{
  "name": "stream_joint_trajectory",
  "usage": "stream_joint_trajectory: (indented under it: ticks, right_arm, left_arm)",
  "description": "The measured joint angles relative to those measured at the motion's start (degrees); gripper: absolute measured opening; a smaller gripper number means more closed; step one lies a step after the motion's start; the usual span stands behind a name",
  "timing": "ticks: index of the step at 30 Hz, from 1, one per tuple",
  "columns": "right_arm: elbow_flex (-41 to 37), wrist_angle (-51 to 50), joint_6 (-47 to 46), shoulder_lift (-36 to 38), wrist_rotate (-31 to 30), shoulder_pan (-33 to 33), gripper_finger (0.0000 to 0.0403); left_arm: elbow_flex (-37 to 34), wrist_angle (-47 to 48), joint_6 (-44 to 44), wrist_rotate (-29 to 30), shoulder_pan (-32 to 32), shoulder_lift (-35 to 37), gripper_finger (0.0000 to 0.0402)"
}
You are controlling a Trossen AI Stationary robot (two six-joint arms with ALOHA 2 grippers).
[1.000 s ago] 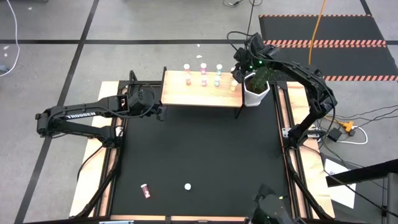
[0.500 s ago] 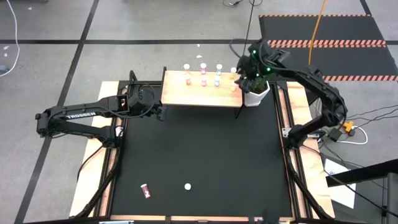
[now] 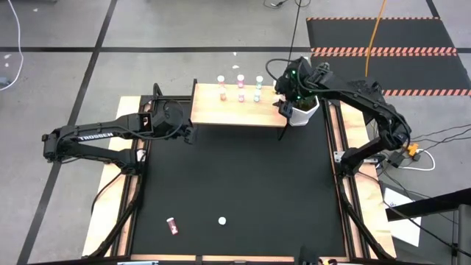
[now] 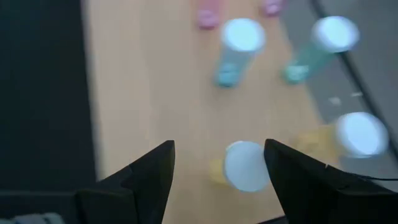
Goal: Pick and place medicine bottles onto shelf by color
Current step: Adjust the yellow pill bottles on the shelf
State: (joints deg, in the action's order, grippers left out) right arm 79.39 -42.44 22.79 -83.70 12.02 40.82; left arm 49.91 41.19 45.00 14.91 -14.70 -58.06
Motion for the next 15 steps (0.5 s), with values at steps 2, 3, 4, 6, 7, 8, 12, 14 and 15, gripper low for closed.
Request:
stream_joint_trajectory:
  ticks: [2, 3, 4, 6, 7, 8, 12, 14, 15]
  right_arm:
    - [-1.49, 1.69, 0.63, 0.09, -1.88, 0.11, 0.0244]
    - [-2.10, 1.87, 0.70, 0.04, -2.80, 0.09, 0.0243]
    - [-2.31, 2.13, 0.72, -0.09, -3.29, 0.08, 0.0242]
    - [-2.42, 2.84, 0.71, -0.07, -3.17, 0.06, 0.0238]
    - [-2.42, 3.05, 0.70, 0.09, -3.05, 0.08, 0.0236]
    - [-2.40, 3.57, 0.70, 0.11, -3.05, 0.08, 0.0235]
    - [-2.42, 4.00, 0.53, -0.01, -3.05, 0.06, 0.0232]
    - [-2.40, 3.33, -0.44, 0.02, -3.02, 0.06, 0.0232]
    - [-2.40, 2.57, -1.44, 0.04, -3.01, 0.06, 0.0232]
  left_arm:
    - [0.00, 1.19, 0.63, -0.71, 0.00, 0.00, 0.0255]
    - [0.00, 1.59, 0.72, -1.21, 0.00, 0.00, 0.0255]
    - [0.00, 2.01, 0.83, -1.49, 0.00, 0.00, 0.0255]
    - [0.00, 2.16, 1.06, -1.90, 0.08, 0.00, 0.0255]
    - [0.00, 2.16, 1.19, -1.92, 0.13, 0.00, 0.0255]
    - [0.00, 2.15, 1.23, -1.92, 0.17, 0.00, 0.0255]
    - [0.00, 2.14, 1.26, -1.96, 0.17, 0.00, 0.0255]
    - [0.00, 2.14, 1.26, -1.98, 0.22, 0.00, 0.0255]
    - [0.00, 2.14, 1.26, -2.01, 0.22, 0.00, 0.0255]
